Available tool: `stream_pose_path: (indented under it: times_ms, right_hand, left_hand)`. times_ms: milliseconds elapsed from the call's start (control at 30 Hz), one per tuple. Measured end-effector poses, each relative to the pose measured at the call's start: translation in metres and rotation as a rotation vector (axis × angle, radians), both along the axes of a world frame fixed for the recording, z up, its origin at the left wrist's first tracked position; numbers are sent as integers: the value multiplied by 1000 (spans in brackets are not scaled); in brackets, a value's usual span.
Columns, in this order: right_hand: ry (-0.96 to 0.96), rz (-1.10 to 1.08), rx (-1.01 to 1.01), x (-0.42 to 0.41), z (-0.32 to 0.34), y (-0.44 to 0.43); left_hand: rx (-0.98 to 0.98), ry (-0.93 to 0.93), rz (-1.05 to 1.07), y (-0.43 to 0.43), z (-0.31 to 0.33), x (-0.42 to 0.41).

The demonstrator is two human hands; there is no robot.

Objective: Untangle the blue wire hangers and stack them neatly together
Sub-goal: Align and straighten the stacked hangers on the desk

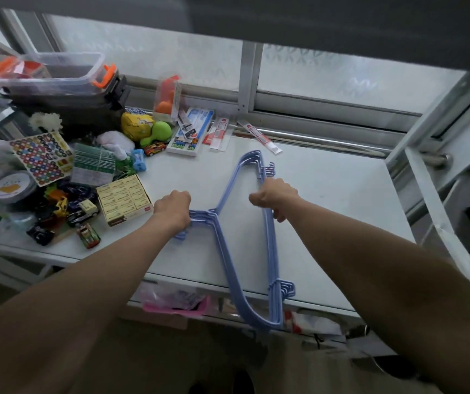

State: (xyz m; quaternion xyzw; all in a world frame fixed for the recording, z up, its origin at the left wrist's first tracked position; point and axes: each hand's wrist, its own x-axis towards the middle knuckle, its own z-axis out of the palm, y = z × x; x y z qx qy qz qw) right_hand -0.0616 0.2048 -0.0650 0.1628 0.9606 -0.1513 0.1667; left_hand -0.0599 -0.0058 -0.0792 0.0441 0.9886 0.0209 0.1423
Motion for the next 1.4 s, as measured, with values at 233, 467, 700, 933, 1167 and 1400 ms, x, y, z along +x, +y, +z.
stream_pose_path:
  times_ms: [233, 467, 700, 933, 1167, 1400]
  right_hand:
    - [-93, -146, -44, 29, -21, -12]
    - [-34, -181, -69, 17, -23, -10]
    - [47, -194, -85, 2, -24, -4]
    - [-61, -45, -98, 26, 6, 13]
    - [-471, 315, 143, 70, 31, 21]
    - [-215, 421, 155, 116, -13, 29]
  left_hand:
    - [9, 86, 89, -1, -8, 0]
    - [43, 168, 104, -9, -17, -9]
    - [160, 180, 199, -9, -23, -23]
    - [137, 111, 326, -1, -14, -21]
    - [371, 61, 530, -5, -11, -18]
    - [372, 100, 576, -5, -14, -20]
